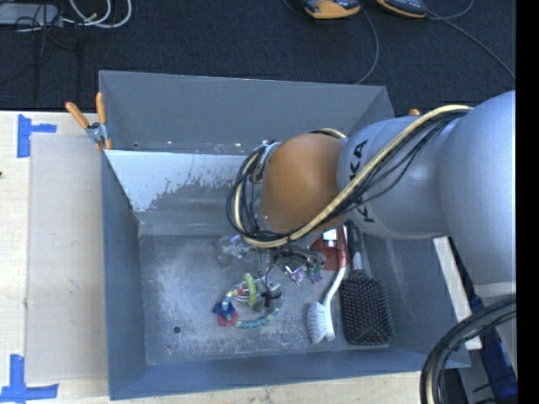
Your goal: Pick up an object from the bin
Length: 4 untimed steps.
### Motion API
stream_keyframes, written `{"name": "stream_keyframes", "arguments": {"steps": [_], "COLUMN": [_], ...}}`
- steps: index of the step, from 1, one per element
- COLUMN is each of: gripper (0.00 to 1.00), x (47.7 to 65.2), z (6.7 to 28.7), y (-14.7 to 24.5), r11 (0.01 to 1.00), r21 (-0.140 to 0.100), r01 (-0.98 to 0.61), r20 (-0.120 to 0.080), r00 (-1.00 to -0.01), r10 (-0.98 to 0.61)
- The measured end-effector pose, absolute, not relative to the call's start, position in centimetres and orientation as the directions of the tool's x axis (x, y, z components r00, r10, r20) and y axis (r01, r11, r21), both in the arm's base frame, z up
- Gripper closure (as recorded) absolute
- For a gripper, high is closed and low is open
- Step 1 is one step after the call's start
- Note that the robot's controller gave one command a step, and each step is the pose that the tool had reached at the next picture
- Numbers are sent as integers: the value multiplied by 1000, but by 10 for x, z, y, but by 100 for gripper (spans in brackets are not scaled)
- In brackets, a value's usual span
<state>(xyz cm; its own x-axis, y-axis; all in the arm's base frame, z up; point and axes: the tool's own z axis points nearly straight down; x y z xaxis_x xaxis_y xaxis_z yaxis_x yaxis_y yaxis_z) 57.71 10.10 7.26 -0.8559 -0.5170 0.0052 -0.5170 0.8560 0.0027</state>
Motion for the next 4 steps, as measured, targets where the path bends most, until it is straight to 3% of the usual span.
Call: {"name": "stream_keyframes", "arguments": {"steps": [1, 4], "gripper": [100, 100], "x": [564, 562], "z": [69, 78], "y": [98, 98], "r11": [760, 762], "r21": [5, 9], "r01": [-649, -647], "r20": [2, 8], "r00": [-761, -762], "r10": [-649, -647]}}
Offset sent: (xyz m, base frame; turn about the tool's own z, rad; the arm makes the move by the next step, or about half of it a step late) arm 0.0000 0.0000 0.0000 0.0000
